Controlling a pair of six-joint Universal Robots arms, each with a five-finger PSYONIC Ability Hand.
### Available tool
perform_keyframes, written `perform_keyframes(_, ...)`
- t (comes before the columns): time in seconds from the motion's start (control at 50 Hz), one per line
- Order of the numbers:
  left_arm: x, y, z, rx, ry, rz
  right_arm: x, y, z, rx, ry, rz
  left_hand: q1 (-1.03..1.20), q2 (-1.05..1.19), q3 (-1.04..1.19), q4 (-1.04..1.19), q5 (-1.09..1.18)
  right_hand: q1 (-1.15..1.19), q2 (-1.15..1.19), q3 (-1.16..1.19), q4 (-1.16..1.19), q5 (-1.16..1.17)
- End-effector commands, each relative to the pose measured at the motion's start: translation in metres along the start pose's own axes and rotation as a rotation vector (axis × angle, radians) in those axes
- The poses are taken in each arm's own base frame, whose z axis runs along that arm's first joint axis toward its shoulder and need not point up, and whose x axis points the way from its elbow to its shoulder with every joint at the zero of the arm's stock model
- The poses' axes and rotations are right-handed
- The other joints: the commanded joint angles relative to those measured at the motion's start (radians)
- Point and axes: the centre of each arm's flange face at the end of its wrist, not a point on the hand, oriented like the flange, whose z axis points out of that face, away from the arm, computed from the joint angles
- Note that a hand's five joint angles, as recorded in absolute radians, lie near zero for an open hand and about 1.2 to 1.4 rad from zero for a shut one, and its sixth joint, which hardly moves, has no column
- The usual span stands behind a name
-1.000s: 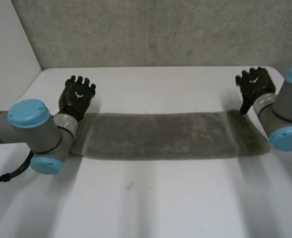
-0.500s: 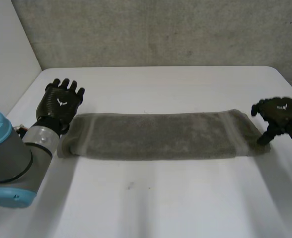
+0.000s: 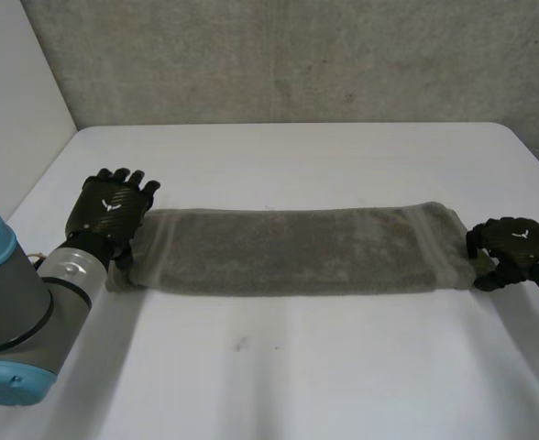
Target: Fold the towel.
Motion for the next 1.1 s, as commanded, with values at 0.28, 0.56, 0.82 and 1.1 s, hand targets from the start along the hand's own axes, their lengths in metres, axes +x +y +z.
perform_keyframes(0.28,0.000,0.000,-0.001,-0.002,0.001,0.002,0.028,0.005,0.003,-0.038,0.104,-0.056,0.010,0.014,0.013,0.012,-0.020,0.714,0.718,0.714,0.716,0.739)
perform_keyframes(0.56,-0.001,-0.003,-0.003,0.006,-0.004,0.002,0.119,-0.010,-0.022,-0.053,0.361,-0.151,0.007,0.011,0.010,0.009,-0.023,0.714,0.718,0.714,0.716,0.739)
perform_keyframes(0.82,-0.005,-0.007,-0.005,0.016,-0.016,0.002,-0.014,-0.126,0.009,0.191,0.133,-0.255,0.010,0.014,0.013,0.012,-0.020,0.714,0.718,0.714,0.716,0.739)
perform_keyframes(1.1,-0.008,-0.009,-0.005,0.022,-0.028,-0.001,-0.268,-0.135,-0.015,0.366,-0.406,-0.374,0.009,0.013,0.013,0.012,-0.020,0.714,0.718,0.714,0.716,0.739)
